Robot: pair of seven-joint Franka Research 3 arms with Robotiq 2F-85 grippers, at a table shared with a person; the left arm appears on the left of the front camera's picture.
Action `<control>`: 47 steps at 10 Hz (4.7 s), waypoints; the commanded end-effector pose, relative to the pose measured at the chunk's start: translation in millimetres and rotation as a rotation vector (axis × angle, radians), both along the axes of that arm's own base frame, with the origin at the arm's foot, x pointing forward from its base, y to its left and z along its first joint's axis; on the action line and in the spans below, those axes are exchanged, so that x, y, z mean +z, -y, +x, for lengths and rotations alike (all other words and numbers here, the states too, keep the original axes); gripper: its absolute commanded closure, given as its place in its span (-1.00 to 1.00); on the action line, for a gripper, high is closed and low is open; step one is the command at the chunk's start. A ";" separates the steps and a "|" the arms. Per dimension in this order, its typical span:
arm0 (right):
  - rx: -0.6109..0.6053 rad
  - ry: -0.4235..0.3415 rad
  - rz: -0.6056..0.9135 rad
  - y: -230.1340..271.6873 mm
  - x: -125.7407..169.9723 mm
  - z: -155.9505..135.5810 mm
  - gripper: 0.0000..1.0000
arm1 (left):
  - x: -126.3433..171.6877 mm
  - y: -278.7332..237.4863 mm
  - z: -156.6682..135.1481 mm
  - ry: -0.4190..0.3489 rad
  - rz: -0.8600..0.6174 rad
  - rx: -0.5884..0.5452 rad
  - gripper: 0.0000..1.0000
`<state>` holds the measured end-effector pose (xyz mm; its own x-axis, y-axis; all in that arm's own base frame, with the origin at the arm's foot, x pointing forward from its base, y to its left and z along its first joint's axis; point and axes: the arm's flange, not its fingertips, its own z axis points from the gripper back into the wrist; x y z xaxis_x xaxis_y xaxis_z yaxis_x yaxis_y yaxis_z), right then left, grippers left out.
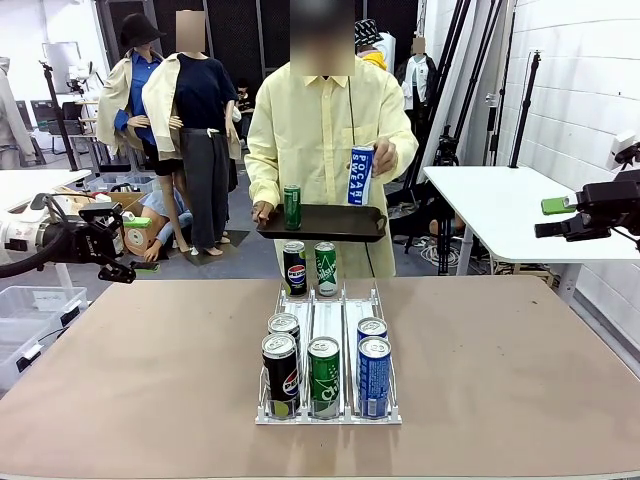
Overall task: Retrieve and hand over the desired beverage to the person.
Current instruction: Pick up another can of the same type that the person held from the Automatic Can Dispenser.
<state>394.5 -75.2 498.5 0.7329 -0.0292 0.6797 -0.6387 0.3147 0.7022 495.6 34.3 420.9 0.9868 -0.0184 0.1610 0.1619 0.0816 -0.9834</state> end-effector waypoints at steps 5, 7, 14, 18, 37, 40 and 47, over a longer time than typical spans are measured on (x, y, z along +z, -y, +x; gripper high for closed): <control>0.001 0.000 0.014 -1.4 1.6 0.5 -1.00 | 3.5 -0.1 -1.0 0.007 0.004 0.002 -1.00; 0.001 0.000 0.014 -1.4 1.6 0.5 -1.00 | 3.5 -0.1 -1.0 0.007 0.004 0.002 -1.00; 0.001 0.000 0.014 -1.4 1.6 0.5 -1.00 | 3.5 -0.1 -1.0 0.007 0.004 0.002 -1.00; 0.001 0.000 0.014 -1.4 1.6 0.5 -1.00 | 3.5 -0.1 -1.0 0.007 0.004 0.002 -1.00; 0.001 0.000 0.014 -1.4 1.6 0.5 -1.00 | 17.6 0.8 -7.0 0.033 0.002 0.000 -1.00; 0.000 0.009 -0.011 -10.5 -0.8 4.5 -1.00 | 17.6 0.8 -7.0 0.033 0.002 0.000 -1.00; 0.122 0.049 -0.434 -135.9 53.3 -2.2 -1.00 | 17.6 0.8 -7.0 0.033 0.002 0.000 -1.00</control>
<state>389.2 51.0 546.3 0.6572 0.3008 0.6911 -0.7374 0.4464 0.5069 488.2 32.1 437.2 0.9815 -0.0209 0.1904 0.1915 0.0833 -0.9779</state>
